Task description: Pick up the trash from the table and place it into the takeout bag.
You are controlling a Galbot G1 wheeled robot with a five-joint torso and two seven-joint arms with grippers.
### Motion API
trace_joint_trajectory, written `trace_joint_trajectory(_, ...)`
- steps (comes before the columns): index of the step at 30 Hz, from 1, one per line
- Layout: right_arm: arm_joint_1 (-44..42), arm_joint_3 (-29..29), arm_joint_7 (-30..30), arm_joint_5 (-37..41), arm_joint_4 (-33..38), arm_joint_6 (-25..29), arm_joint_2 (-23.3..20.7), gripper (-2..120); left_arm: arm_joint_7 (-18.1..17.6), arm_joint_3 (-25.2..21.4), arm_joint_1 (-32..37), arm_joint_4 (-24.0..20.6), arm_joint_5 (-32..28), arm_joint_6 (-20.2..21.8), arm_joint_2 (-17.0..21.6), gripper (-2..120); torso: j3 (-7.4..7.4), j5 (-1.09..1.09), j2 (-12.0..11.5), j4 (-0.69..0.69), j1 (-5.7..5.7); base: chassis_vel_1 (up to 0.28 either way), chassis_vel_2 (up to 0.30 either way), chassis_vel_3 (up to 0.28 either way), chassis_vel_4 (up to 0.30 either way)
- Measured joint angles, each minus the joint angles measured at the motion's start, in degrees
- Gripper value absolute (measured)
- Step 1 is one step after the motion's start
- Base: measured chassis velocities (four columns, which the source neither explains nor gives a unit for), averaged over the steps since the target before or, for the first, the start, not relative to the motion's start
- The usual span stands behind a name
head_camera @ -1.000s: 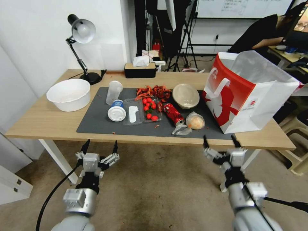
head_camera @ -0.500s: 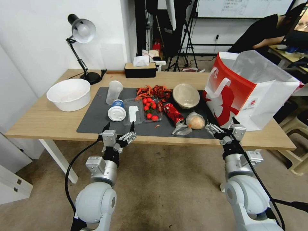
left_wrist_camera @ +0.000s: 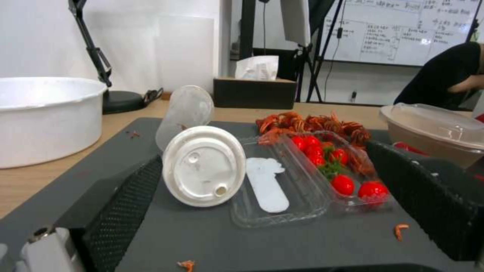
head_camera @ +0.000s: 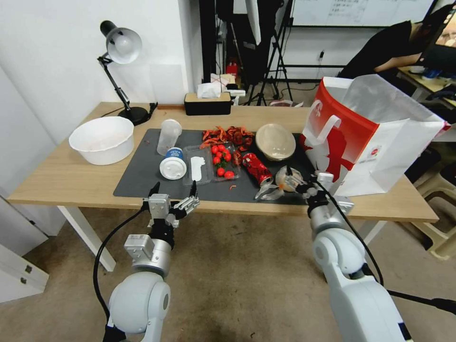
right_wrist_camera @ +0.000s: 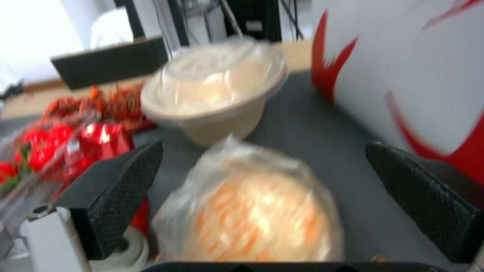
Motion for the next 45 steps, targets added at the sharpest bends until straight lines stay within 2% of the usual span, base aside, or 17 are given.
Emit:
trace_joint_trajectory(7, 0.55, -1.10, 1.51, -1.64, -1.30, -3.07, 0.64, 100, -0.18, -0.22, 0.30, 0.16, 0.34, -0.94, 0.04, 100, 0.00, 0.00, 0.00, -0.01, 0.00, 0.000, 0.000, 0.000, 0.000)
trace_joint_trajectory(10, 0.75, -1.15, 2.04, -1.81, -1.74, -4.43, 0.62, 95, -0.23, -0.23, 0.36, 0.43, 0.58, -1.41, 0.05, 100, 0.00, 0.01, 0.00, -0.01, 0.00, 0.000, 0.000, 0.000, 0.000)
trace_joint_trajectory(13, 0.63, -1.15, 2.13, -1.81, -1.94, -4.78, 0.55, 80, -0.28, -0.16, 0.32, 0.74, 0.81, -1.95, 0.06, 100, 0.00, 0.00, 0.00, 0.00, 0.00, 0.000, 0.000, 0.000, 0.000)
trace_joint_trajectory(14, 0.63, -1.15, 2.13, -1.81, -1.94, -4.78, 0.55, 80, -0.28, -0.16, 0.32, 0.74, 0.81, -1.95, 0.06, 100, 0.00, 0.00, 0.00, 0.00, 0.00, 0.000, 0.000, 0.000, 0.000)
trace_joint_trajectory(16, 0.34, -1.17, 2.11, -1.81, -1.91, -4.79, 0.52, 70, -0.29, -0.07, 0.29, 0.80, 0.89, -2.10, 0.07, 100, 0.00, 0.01, 0.00, -0.01, 0.00, 0.000, 0.000, 0.000, 0.000)
trace_joint_trajectory(18, 0.16, -1.17, 2.10, -1.81, -1.77, -4.77, 0.48, 67, -0.30, -0.03, 0.30, 0.82, 0.91, -2.16, 0.07, 100, 0.00, 0.00, 0.00, -0.01, 0.00, 0.000, 0.000, 0.000, 0.000)
trace_joint_trajectory(20, -0.11, -1.17, 2.08, -1.65, -1.48, -4.76, 0.22, 55, -0.30, -0.01, 0.39, 0.84, 0.91, -2.23, 0.08, 100, 0.00, 0.00, 0.00, 0.00, 0.00, 0.000, 0.000, 0.000, 0.000)
trace_joint_trajectory(21, -0.11, -1.17, 2.08, -1.65, -1.48, -4.76, 0.22, 55, -0.30, -0.01, 0.39, 0.84, 0.91, -2.23, 0.08, 100, 0.00, 0.00, 0.00, 0.00, 0.00, 0.000, 0.000, 0.000, 0.000)
trace_joint_trajectory(25, -0.35, -1.11, 2.04, -1.50, -1.07, -4.76, -0.44, 37, -0.33, -0.35, 0.34, 0.84, 0.78, -2.29, 0.08, 100, 0.00, 0.01, 0.00, -0.01, 0.00, 0.000, 0.000, 0.000, 0.000)
trace_joint_trajectory(26, -0.35, -1.11, 2.04, -1.50, -1.07, -4.76, -0.44, 37, -0.33, -0.35, 0.34, 0.84, 0.78, -2.29, 0.08, 100, 0.00, 0.01, 0.00, -0.01, 0.00, 0.000, 0.000, 0.000, 0.000)
trace_joint_trajectory(29, -0.39, -1.02, 1.88, -1.39, -0.15, -4.46, -0.36, 25, -0.34, -0.26, -0.05, 1.07, 0.79, -2.34, 0.09, 100, 0.00, 0.01, 0.00, 0.00, 0.00, 0.000, 0.000, 0.000, 0.000)
trace_joint_trajectory(30, -0.39, -1.02, 1.88, -1.39, -0.15, -4.46, -0.36, 25, -0.34, -0.26, -0.05, 1.07, 0.79, -2.34, 0.09, 100, 0.00, 0.01, 0.00, 0.00, 0.00, 0.000, 0.000, 0.000, 0.000)
trace_joint_trajectory(33, -1.09, -0.94, 0.13, 0.11, 3.01, -2.23, -0.69, 15, -0.33, 0.16, -0.07, 1.30, 1.11, -2.54, 0.09, 100, 0.00, 0.01, 0.00, -0.01, 0.00, 0.000, 0.000, 0.000, 0.000)
trace_joint_trajectory(37, -1.89, -0.51, -3.06, 3.45, 7.01, 0.87, -1.65, 9, -0.34, 0.19, 0.05, 1.33, 1.36, -2.76, 0.09, 100, 0.00, 0.01, 0.00, -0.01, 0.00, 0.000, 0.000, 0.000, 0.000)
trace_joint_trajectory(38, -1.99, -0.01, -4.79, 5.23, 9.06, 2.54, -2.17, 9, -0.33, 0.19, 0.16, 1.33, 1.46, -2.91, 0.09, 100, 0.00, 0.01, 0.00, -0.01, 0.00, 0.000, 0.000, 0.000, 0.000)
trace_joint_trajectory(45, 0.48, 5.10, -9.08, 11.75, 16.91, 4.73, -4.89, 9, -0.32, 0.32, 0.84, 1.15, 2.01, -3.53, 0.09, 100, 0.00, 0.02, 0.00, -0.01, 0.00, 0.000, 0.000, 0.000, 0.000)
